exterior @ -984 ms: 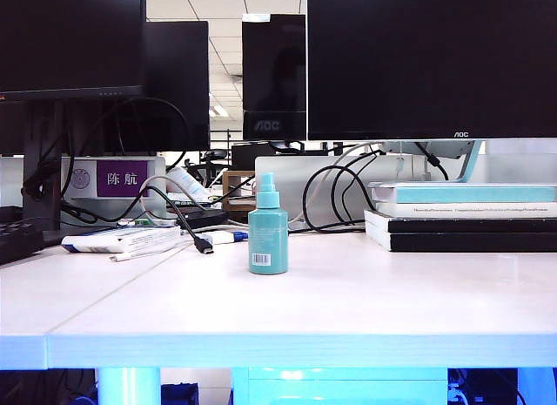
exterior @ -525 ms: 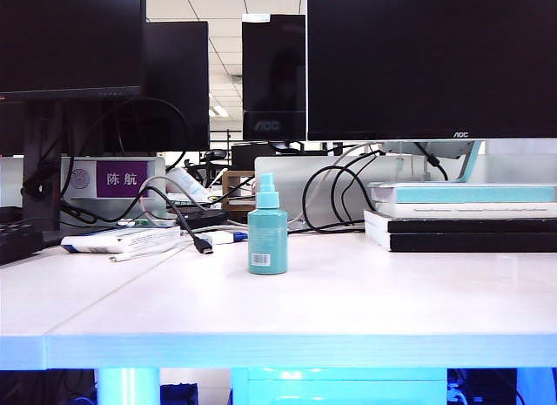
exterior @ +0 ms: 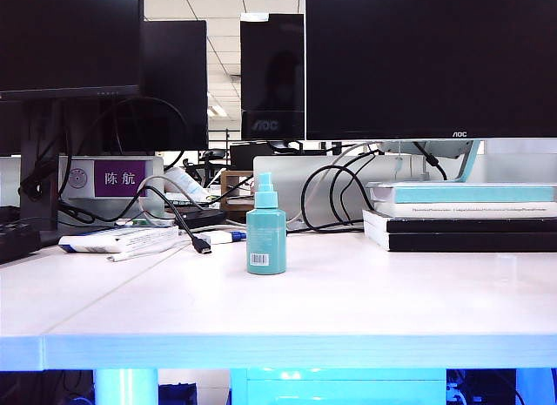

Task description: Pick up the sprayer with the left hand and remove the lid with the right hand then place it on the table.

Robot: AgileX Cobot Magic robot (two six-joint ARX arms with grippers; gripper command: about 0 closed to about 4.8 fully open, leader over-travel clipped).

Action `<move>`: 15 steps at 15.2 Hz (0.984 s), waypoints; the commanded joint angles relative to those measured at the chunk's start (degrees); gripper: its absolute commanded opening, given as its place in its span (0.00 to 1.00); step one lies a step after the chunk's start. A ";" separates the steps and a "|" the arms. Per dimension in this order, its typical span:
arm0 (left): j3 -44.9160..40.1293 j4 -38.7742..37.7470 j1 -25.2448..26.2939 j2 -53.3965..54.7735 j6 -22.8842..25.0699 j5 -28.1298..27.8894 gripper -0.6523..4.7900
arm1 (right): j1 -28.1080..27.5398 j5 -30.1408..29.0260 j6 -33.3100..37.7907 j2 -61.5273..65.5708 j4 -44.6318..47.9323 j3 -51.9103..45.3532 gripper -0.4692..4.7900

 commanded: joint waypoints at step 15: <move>-4.37 0.26 7.91 -0.04 0.94 10.53 0.17 | 0.04 5.49 -4.04 0.04 1.95 -4.98 0.09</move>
